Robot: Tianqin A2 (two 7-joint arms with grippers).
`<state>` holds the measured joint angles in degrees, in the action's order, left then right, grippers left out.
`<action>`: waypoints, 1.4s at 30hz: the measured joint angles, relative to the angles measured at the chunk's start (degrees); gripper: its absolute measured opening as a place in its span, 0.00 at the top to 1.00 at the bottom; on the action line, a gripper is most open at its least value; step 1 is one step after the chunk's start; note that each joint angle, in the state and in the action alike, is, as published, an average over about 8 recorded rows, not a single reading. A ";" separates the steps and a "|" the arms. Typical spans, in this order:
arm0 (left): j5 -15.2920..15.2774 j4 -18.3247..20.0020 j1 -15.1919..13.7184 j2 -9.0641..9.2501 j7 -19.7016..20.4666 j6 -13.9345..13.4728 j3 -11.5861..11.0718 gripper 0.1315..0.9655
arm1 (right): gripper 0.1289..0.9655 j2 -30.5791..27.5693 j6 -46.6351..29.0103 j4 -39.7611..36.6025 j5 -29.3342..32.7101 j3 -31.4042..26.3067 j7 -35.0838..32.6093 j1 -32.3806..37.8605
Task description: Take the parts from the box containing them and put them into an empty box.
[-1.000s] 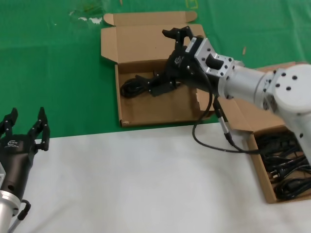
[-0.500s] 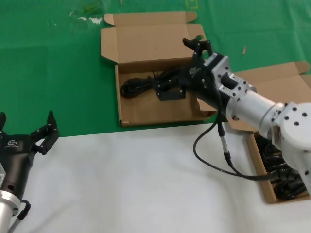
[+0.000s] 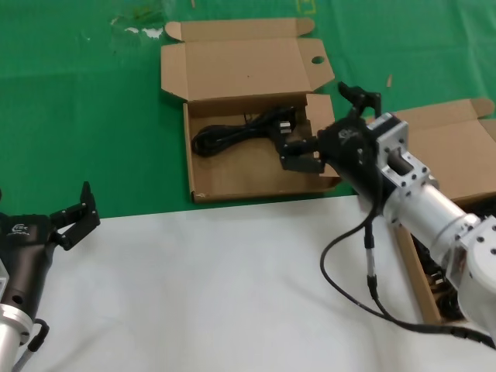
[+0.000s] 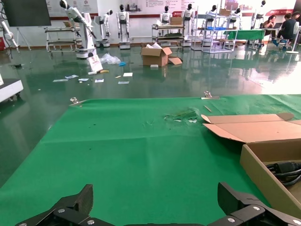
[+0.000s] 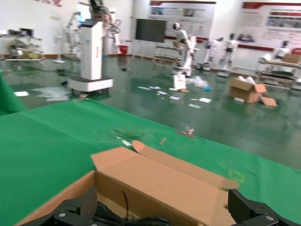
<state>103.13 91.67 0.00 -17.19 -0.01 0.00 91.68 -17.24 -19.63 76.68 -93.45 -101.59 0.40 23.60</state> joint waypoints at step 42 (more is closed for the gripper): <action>0.00 0.00 0.00 0.00 0.01 0.00 0.00 0.00 | 0.00 0.05 18.00 13.75 -8.88 9.10 -0.37 -21.64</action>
<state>103.13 91.67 0.00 -17.19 0.00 0.00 91.67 -17.19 -1.63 90.43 -102.33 -92.49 0.03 1.96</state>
